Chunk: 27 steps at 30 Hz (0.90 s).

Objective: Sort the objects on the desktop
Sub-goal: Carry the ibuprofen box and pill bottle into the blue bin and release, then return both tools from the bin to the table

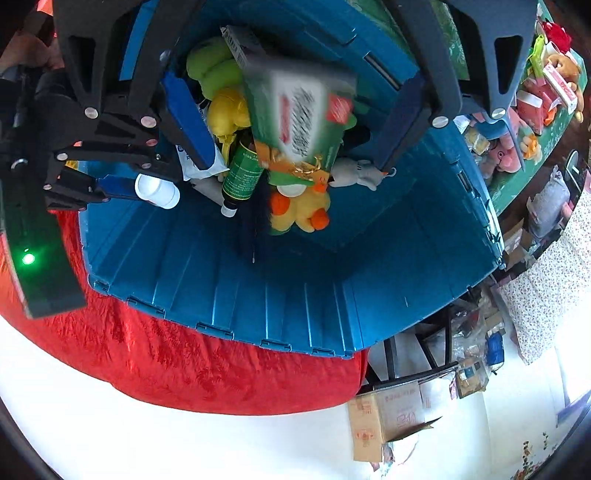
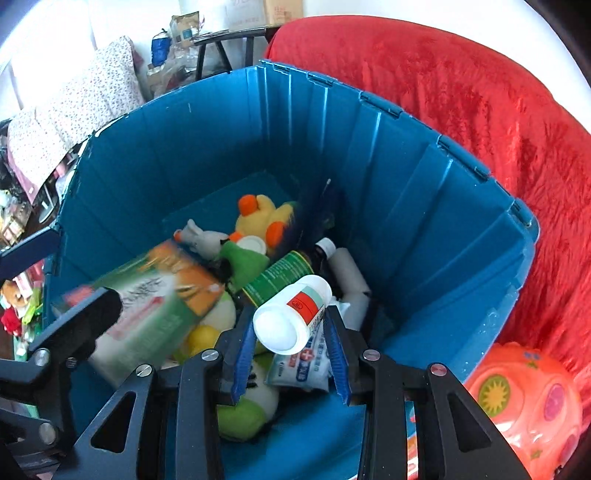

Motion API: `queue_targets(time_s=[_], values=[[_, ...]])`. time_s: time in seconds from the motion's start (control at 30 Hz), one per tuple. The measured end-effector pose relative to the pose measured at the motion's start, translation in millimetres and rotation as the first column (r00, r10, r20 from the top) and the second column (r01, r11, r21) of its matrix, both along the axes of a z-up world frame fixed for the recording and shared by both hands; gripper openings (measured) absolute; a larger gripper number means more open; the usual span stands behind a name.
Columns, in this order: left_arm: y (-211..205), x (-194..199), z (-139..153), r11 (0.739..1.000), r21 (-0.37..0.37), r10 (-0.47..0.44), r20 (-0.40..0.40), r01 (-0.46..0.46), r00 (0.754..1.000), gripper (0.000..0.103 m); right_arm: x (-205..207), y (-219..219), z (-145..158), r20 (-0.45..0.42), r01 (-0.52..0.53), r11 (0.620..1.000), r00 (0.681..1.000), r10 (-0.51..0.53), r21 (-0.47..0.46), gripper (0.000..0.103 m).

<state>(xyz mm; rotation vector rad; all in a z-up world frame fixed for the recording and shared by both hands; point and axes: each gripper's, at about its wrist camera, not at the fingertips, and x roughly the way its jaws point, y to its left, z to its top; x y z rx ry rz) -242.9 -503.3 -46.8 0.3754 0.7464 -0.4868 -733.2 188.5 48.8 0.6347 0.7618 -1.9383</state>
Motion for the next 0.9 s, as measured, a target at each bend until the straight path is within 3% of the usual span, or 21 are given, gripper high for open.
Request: queue_targets(time_s=[0.2, 0.47, 0.53, 0.77, 0.9], values=[[10.4, -6.7, 9.4, 1.000, -0.023, 0.013, 0.011, -0.012, 1.000, 0.088, 1.5, 4.3, -0.2, -0.009, 0.010, 1.000, 1.000, -0.010, 0.000, 0.042], [43.6, -22.1, 33.6, 0.993, -0.091, 0.073, 0.042, -0.069, 0.996, 0.088, 12.3, 18.3, 10.3, -0.016, 0.030, 0.999, 0.999, -0.031, -0.042, 0.091], [59.6, -27.8, 42.2, 0.988, -0.118, 0.106, 0.057, -0.098, 0.993, 0.088, 18.1, 24.2, 13.3, -0.021, 0.032, 0.998, 0.999, -0.033, -0.057, 0.097], [124.3, -40.5, 60.9, 0.962, -0.171, 0.229, 0.088, -0.212, 0.969, 0.088, 48.7, 36.7, 22.1, -0.034, 0.020, 0.995, 0.999, -0.023, -0.100, 0.102], [179.5, -43.4, 61.7, 0.936, -0.174, 0.325, 0.094, -0.306, 0.941, 0.089, 84.6, 31.2, 26.0, -0.062, -0.036, 0.993, 0.998, 0.029, -0.109, 0.102]])
